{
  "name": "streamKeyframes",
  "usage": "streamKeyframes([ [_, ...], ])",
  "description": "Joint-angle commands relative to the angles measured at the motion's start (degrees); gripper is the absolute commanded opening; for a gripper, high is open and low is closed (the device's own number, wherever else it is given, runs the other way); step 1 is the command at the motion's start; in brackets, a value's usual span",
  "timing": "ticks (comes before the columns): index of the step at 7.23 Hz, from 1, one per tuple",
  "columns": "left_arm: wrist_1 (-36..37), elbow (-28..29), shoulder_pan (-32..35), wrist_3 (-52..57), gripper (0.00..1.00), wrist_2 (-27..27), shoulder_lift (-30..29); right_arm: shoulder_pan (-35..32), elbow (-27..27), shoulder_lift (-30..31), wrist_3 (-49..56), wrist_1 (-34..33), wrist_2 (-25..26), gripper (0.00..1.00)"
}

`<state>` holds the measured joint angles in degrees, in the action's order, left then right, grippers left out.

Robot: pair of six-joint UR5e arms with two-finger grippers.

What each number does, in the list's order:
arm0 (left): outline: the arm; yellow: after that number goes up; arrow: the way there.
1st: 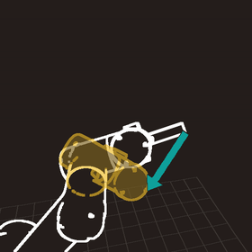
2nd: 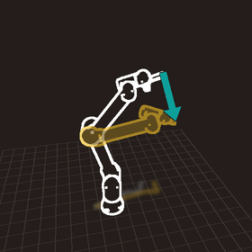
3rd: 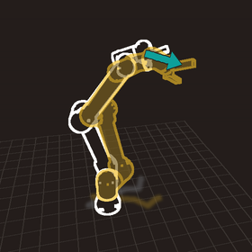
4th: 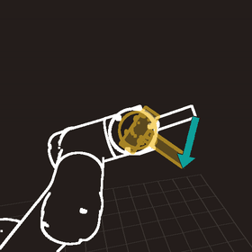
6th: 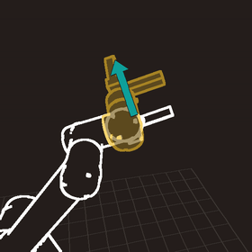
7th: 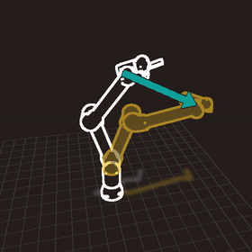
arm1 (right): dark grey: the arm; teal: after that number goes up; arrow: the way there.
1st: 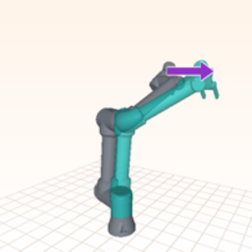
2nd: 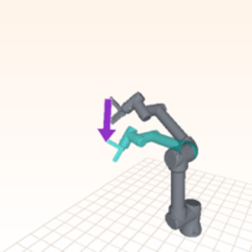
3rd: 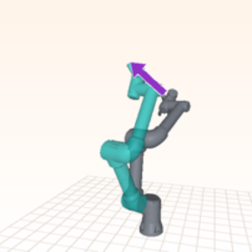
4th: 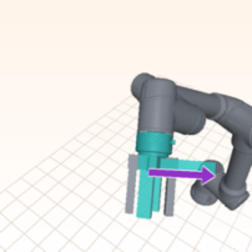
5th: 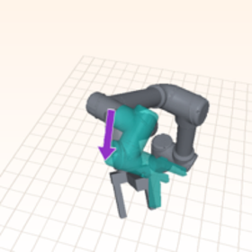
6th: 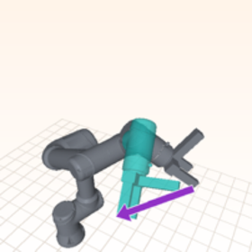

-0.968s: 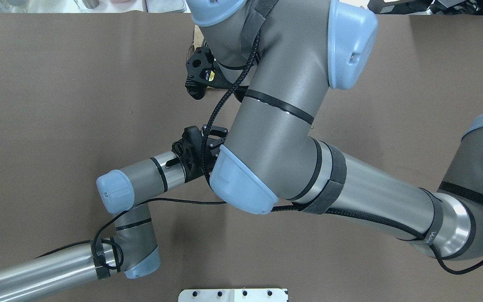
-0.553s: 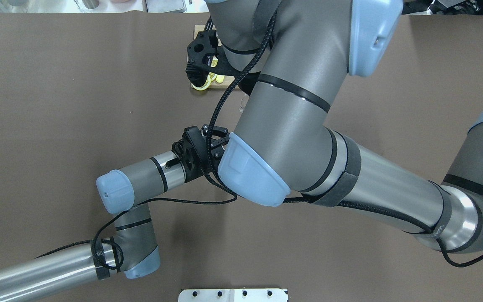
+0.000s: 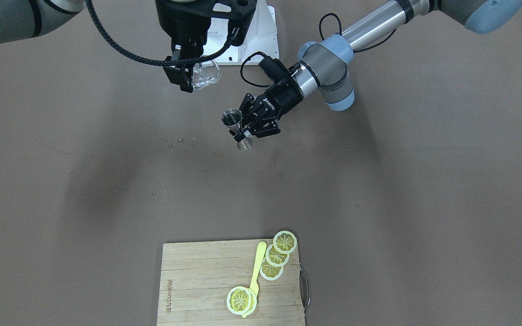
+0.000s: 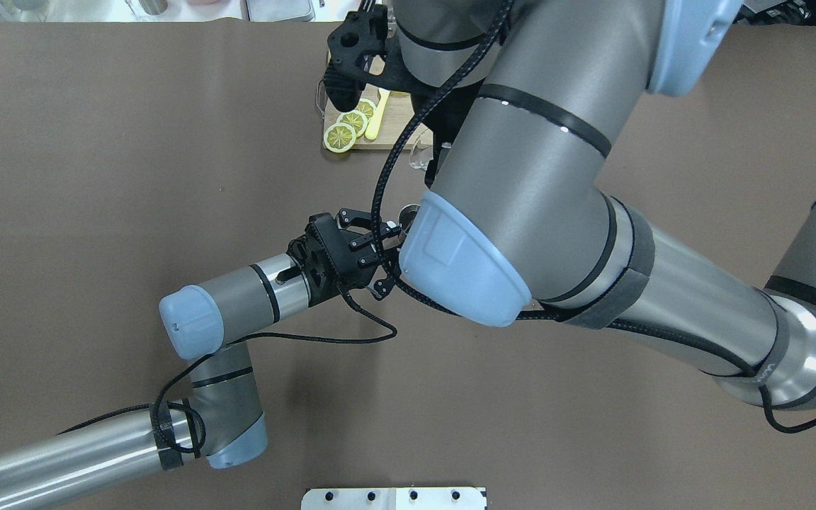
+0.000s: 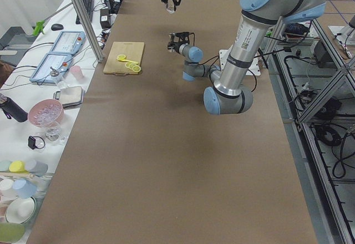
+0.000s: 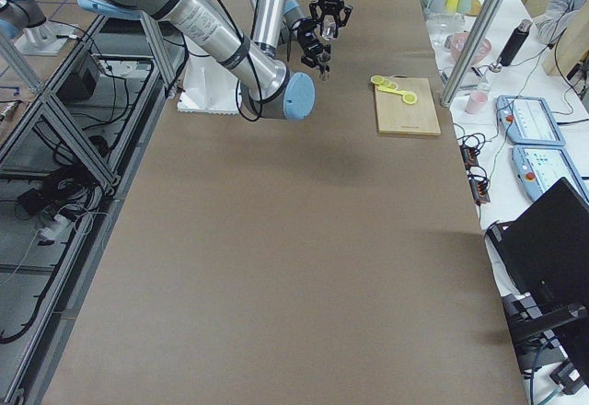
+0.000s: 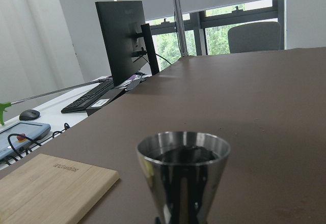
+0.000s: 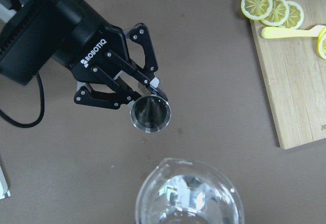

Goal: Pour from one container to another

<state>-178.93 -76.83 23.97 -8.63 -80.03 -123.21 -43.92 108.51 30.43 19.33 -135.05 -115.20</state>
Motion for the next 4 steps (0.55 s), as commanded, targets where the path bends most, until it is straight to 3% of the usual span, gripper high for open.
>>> streamKeyframes([
  [1, 0.07, -0.86, 3.79, 0.02, 0.00, -0.03, 1.83, -2.38, 6.77, 7.49, 0.27, 3.63, -1.60, 0.00],
  [2, 0.07, -1.21, 5.28, 0.02, 0.00, -0.12, 1.92, -4.31, 9.24, 12.41, 0.88, 7.75, -4.05, 0.00],
  [4, -0.02, -1.39, 7.40, -0.07, 0.00, -0.12, 2.71, -8.79, 9.27, 17.80, 5.34, 14.35, -7.58, 0.00],
])
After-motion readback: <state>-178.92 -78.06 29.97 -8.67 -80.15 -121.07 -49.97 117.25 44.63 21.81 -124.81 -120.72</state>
